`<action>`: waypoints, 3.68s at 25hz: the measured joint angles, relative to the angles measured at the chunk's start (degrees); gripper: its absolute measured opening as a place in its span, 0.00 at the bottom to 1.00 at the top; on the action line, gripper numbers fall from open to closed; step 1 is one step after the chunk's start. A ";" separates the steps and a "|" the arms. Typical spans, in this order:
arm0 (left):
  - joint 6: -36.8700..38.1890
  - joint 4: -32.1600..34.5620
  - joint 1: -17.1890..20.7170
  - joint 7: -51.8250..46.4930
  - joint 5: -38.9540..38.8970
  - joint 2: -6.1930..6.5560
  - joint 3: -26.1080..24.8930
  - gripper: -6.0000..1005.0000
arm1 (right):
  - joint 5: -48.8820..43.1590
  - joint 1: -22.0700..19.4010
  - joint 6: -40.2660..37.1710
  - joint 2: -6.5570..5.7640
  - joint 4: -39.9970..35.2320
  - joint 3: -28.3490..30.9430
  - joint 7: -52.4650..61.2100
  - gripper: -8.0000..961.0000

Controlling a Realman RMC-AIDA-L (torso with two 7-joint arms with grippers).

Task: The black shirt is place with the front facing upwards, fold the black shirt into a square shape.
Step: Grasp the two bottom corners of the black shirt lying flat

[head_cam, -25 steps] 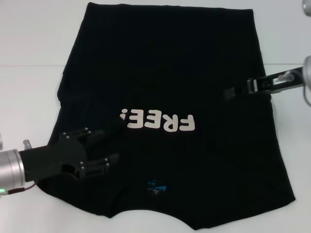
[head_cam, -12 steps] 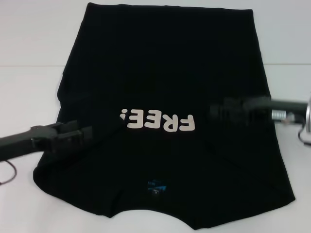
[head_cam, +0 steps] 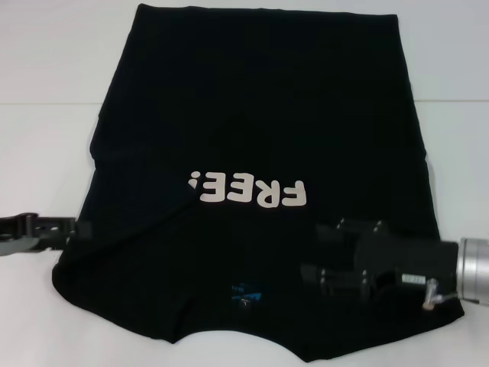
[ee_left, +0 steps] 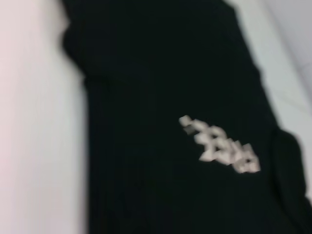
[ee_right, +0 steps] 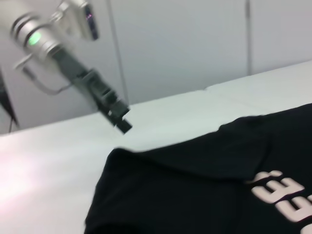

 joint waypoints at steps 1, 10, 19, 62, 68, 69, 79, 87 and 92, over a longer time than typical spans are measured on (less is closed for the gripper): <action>0.15 0.86 -0.05 -1.31 1.27 0.04 -0.03 0.75 | 0.00 -0.01 0.54 0.02 0.55 -0.46 -0.74 0.77; -2.88 3.72 -0.61 -6.15 10.23 -0.70 0.80 0.75 | 0.08 -0.08 2.37 0.05 2.94 -1.57 -2.74 0.77; -5.90 4.22 -2.37 -5.41 14.45 -2.76 3.95 0.75 | 0.15 -0.05 2.02 0.05 3.00 -1.77 -2.49 0.77; -7.13 12.03 -2.25 -2.95 20.32 -6.69 9.68 0.08 | 0.58 -0.16 0.42 -0.04 3.22 -1.37 0.02 0.77; -5.81 12.09 -2.34 -2.89 19.83 -6.64 8.23 0.02 | 0.58 -0.31 0.18 -0.06 2.83 -1.27 0.53 0.77; -5.34 11.92 -2.40 -2.83 19.52 -6.58 7.35 0.02 | 0.58 -0.38 0.03 -0.11 2.64 -1.22 1.11 0.77; -3.32 11.02 -1.99 0.28 17.46 -6.20 3.04 0.02 | -2.60 -3.28 -4.47 -2.14 -14.97 -1.38 33.60 0.77; -2.69 11.05 -1.60 3.42 16.29 -6.01 2.81 0.02 | -19.76 0.73 -15.09 -10.66 -26.57 0.24 78.80 0.77; -2.56 11.00 -1.55 4.51 16.03 -5.81 1.68 0.02 | -30.93 4.52 -18.78 -10.73 -27.59 3.69 83.66 0.76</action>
